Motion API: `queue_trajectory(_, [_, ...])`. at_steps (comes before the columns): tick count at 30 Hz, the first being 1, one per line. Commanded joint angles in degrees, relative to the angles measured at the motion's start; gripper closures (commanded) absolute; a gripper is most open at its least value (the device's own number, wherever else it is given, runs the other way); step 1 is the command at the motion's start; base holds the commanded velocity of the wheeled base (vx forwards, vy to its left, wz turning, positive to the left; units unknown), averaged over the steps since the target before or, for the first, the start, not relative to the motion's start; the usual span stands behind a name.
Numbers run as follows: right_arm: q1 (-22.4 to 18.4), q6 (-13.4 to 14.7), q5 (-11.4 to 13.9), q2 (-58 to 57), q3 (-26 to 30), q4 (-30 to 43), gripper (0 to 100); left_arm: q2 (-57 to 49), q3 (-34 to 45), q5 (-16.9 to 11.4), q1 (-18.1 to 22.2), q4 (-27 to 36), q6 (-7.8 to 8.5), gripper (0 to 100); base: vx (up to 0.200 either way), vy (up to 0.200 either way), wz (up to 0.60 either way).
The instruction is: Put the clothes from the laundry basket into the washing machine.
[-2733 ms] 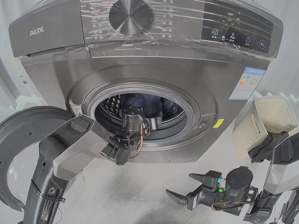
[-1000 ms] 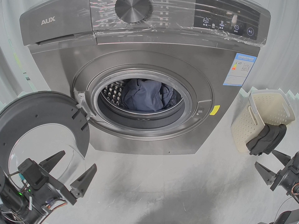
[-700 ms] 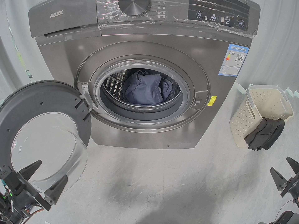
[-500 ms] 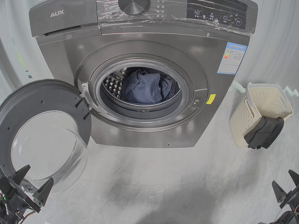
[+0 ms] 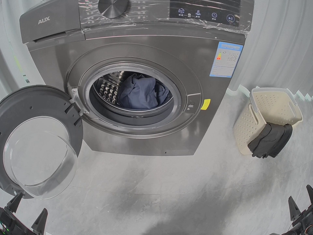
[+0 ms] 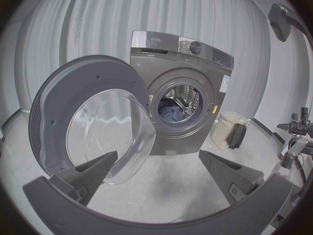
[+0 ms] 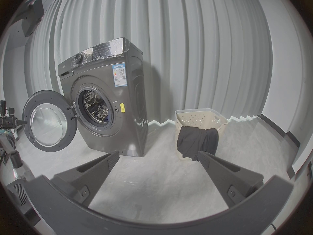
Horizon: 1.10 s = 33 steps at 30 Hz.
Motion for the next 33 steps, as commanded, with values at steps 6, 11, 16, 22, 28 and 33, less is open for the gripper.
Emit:
queue_trajectory(6, [-0.71,-0.53,0.17,-1.96,0.84,0.25,0,-7.49,0.99,-1.95,8.67,0.75,2.37,0,0.000,-0.200,0.00])
queue_trajectory(11, [-0.71,-0.70,0.26,-1.96,0.84,0.25,0,-9.07,0.64,1.04,8.05,6.20,3.34,0,0.000,-0.200,0.00])
queue_trajectory(16, [-0.79,-0.62,0.43,-1.96,0.84,0.25,0,-9.16,0.90,0.34,7.88,5.23,2.90,0,0.000,-0.200,0.00])
queue_trajectory(22, [-0.88,-0.62,0.61,-1.88,0.84,0.25,0,-9.16,0.90,0.43,7.97,5.14,2.64,0,0.000,-0.200,0.00])
queue_trajectory(28, [-0.88,-0.70,0.61,-1.88,0.84,0.25,0,-9.16,0.90,0.69,7.97,5.14,2.99,0,0.000,-0.200,0.00])
queue_trajectory(33, [-0.88,-0.70,0.61,-1.88,0.84,0.25,0,-9.16,0.90,0.69,7.97,5.14,2.99,0,0.000,-0.200,0.00])
